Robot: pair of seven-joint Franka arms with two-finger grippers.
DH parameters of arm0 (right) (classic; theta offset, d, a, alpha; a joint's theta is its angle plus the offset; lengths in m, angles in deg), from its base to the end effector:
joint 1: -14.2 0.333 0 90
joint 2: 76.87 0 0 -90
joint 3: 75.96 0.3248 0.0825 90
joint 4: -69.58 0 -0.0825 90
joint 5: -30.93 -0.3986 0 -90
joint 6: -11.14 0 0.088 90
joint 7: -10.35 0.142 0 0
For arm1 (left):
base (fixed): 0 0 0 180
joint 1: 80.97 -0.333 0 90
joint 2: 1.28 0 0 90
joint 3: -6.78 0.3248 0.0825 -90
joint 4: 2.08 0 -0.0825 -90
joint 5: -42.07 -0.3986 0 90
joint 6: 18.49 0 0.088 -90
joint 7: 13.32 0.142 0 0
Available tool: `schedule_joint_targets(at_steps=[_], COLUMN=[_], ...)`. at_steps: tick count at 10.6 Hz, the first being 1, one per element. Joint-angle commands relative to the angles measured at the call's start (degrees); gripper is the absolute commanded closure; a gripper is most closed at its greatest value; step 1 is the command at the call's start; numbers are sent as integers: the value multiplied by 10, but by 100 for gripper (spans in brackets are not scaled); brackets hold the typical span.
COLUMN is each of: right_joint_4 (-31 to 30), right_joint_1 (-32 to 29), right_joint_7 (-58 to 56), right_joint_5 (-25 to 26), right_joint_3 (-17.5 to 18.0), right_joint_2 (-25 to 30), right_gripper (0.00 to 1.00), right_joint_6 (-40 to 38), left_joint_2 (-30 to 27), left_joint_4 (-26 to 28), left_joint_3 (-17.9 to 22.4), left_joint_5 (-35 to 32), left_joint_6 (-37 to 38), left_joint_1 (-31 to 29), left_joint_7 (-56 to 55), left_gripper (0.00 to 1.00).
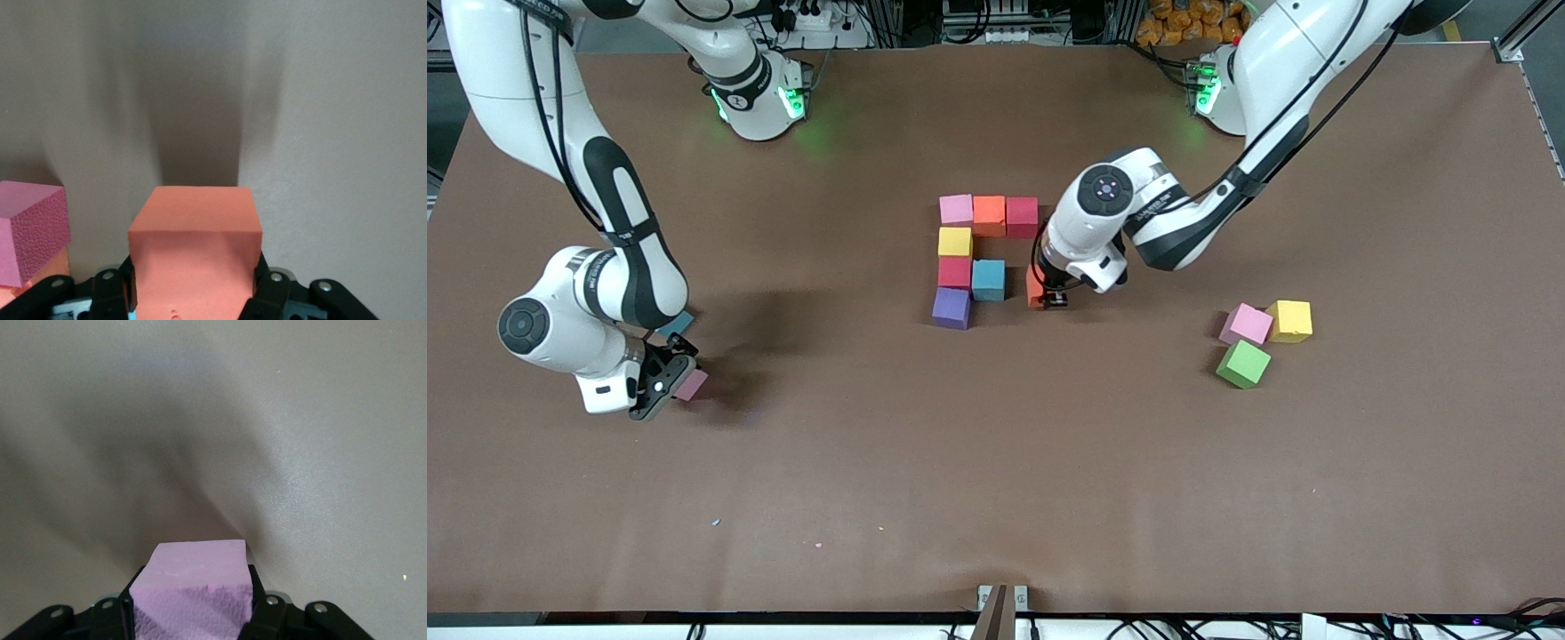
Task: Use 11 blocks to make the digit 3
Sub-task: 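Carry the orange cube with the left gripper while the right gripper carries pink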
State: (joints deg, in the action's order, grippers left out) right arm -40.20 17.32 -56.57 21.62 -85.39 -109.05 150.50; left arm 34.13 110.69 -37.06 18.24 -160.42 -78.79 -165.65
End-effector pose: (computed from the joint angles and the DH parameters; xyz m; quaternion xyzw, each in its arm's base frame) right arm 0.6330 -0.0651 0.1594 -0.8878 -0.4599 0.0089 0.0164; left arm 0.4537 -0.4477 0.2034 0.6769 0.7308 -0.0782 0.0414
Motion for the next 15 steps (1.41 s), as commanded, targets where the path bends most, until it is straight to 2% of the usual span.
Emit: schedule_joint_targets(at_steps=[1, 3, 5, 9, 15], right_joint_4=[-2, -3, -3, 1, 15], right_joint_1=[-3, 14, 30, 80, 174], right_joint_7=[-12, -2, 37, 155, 307], right_joint_5=[-18, -19, -19, -23, -84], right_joint_3=[9, 8, 9, 10, 10], right_joint_2=[9, 27, 47, 60, 49], right_gripper=[55, 55, 55, 55, 55], right_joint_6=[-1, -5, -21, -23, -15], left_joint_2=[18, 25, 30, 34, 42], left_joint_4=[-4, -11, -22, -28, -35], left_joint_3=[6, 36, 46, 48, 48], left_joint_5=[-35, -53, -54, -68, -82], left_joint_6=[-15, -18, -18, -18, -19], left_joint_1=[22, 56, 77, 88, 89], left_joint_7=[-31, -57, -57, -56, -81], left_gripper=[100, 100, 100, 100, 100])
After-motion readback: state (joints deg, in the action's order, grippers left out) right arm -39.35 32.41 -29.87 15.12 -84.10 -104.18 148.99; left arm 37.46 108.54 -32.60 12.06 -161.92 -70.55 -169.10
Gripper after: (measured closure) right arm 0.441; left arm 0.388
